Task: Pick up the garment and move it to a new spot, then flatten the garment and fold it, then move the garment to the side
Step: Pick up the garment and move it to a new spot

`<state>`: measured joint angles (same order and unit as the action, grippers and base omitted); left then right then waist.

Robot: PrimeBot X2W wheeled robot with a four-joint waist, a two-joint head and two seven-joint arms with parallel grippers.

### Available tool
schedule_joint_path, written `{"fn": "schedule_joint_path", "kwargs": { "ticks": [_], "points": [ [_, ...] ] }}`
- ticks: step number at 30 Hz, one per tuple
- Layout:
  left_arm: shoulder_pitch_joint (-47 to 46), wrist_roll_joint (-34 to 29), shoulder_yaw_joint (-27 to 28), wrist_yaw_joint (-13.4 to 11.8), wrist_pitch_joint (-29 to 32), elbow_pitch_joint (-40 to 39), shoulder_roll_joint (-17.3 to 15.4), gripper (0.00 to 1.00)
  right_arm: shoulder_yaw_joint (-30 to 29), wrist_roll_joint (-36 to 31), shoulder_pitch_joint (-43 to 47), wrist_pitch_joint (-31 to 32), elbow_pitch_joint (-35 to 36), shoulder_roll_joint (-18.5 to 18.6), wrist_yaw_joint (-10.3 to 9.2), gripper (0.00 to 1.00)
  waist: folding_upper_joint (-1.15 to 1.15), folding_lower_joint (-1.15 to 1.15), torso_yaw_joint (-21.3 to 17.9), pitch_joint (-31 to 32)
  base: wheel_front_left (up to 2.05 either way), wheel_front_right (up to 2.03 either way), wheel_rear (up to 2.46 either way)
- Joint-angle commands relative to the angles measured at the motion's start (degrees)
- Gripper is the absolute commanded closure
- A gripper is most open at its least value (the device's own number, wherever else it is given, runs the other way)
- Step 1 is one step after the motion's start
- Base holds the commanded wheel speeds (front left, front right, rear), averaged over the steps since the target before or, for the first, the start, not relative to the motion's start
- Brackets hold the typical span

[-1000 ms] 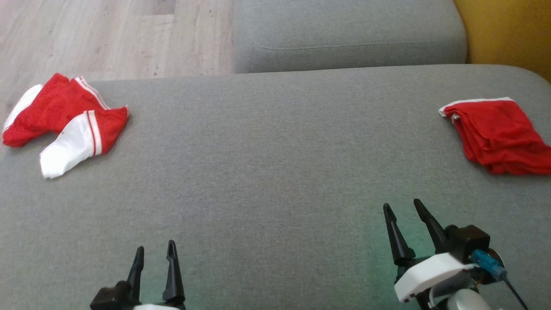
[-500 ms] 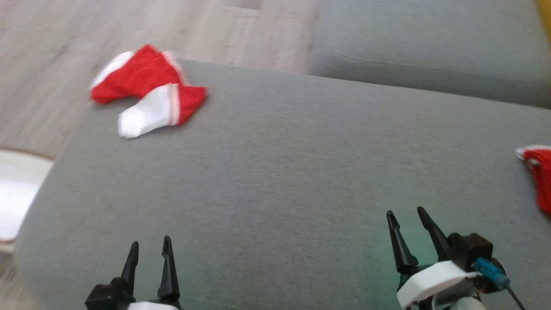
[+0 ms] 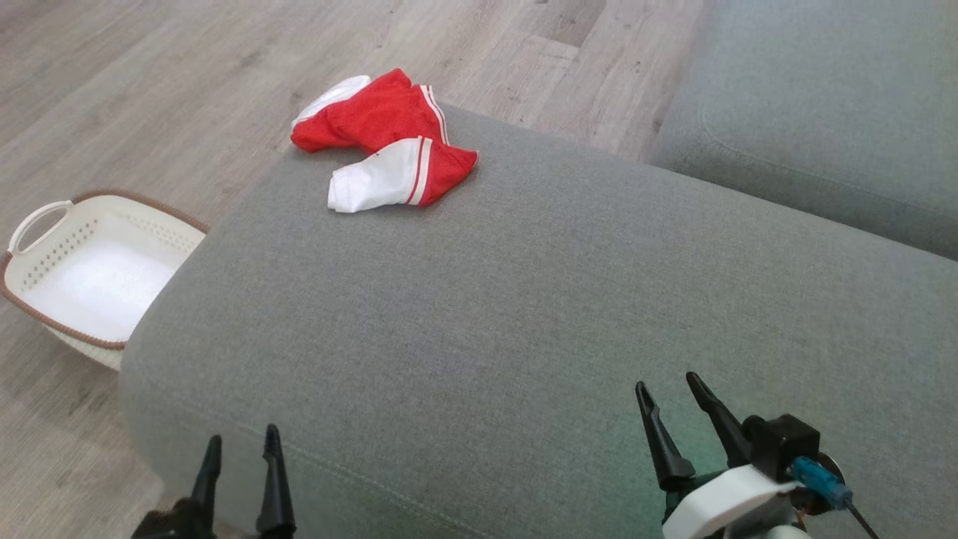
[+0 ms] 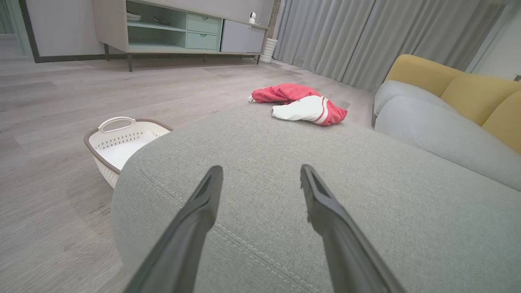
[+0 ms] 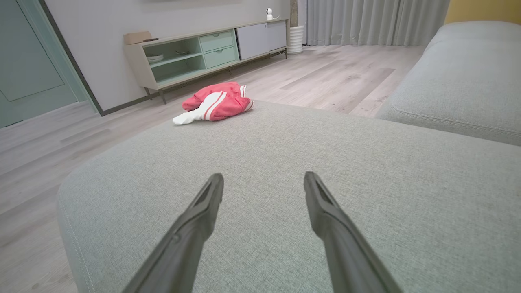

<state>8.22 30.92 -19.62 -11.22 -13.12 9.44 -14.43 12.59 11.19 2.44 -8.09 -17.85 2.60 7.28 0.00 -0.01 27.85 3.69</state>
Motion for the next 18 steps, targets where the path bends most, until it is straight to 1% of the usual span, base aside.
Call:
{"fn": "schedule_joint_path", "kwargs": {
  "ticks": [1, 5, 8, 9, 12, 16, 18],
  "points": [
    [-2.57, 0.26, 2.63, -0.51, -0.18, -2.29, -0.85, 0.0, 1.26, 0.47, -2.18, -0.68, 1.57, 0.28, 0.21, 0.0, 0.0, 0.01, -0.2, -0.02, 0.0, 0.0, 0.0],
    [-2.41, 0.11, 4.19, -1.75, -0.48, -5.28, -1.63, 0.0, 1.06, 0.56, -2.15, -1.6, 2.41, 0.28, 0.21, 0.0, 0.0, 0.01, -1.25, -0.28, 0.0, 0.0, 0.0],
    [-2.66, -0.21, 6.11, -3.01, -0.46, -9.29, -3.22, 0.0, -0.12, -0.3, -1.85, -1.49, 3.28, 0.28, 0.21, 0.0, 0.0, 0.01, -2.28, -0.92, 0.0, 0.0, 0.0],
    [-3.37, -0.24, 7.79, -3.67, 0.27, -12.65, -4.92, 0.0, -1.06, -1.15, -1.82, -1.04, 4.35, 0.28, 0.21, 0.0, 0.0, 0.01, -3.15, -1.93, 0.0, 0.0, 0.0],
    [-6.45, -0.51, 10.79, -4.02, 2.17, -17.05, -8.75, 0.0, -2.58, -2.87, -2.51, 0.07, 6.79, 0.28, 0.21, 0.0, 0.0, 0.01, -4.76, -4.36, 0.0, 0.0, 0.0],
    [-14.73, -1.59, 14.57, -3.53, 5.69, -21.07, -15.07, 0.0, -5.04, -5.56, -4.02, 1.97, 10.63, 0.28, 0.21, 0.0, 0.0, 0.01, -6.91, -8.36, 0.0, 0.0, 0.0],
    [-20.61, -1.4, 15.59, -2.69, 7.67, -21.93, -17.31, 0.0, -6.27, -6.92, -4.68, 2.94, 12.6, 0.28, 0.21, 0.0, 0.0, 0.01, -7.78, -10.55, 0.0, 0.0, 0.0]
  ]
}}
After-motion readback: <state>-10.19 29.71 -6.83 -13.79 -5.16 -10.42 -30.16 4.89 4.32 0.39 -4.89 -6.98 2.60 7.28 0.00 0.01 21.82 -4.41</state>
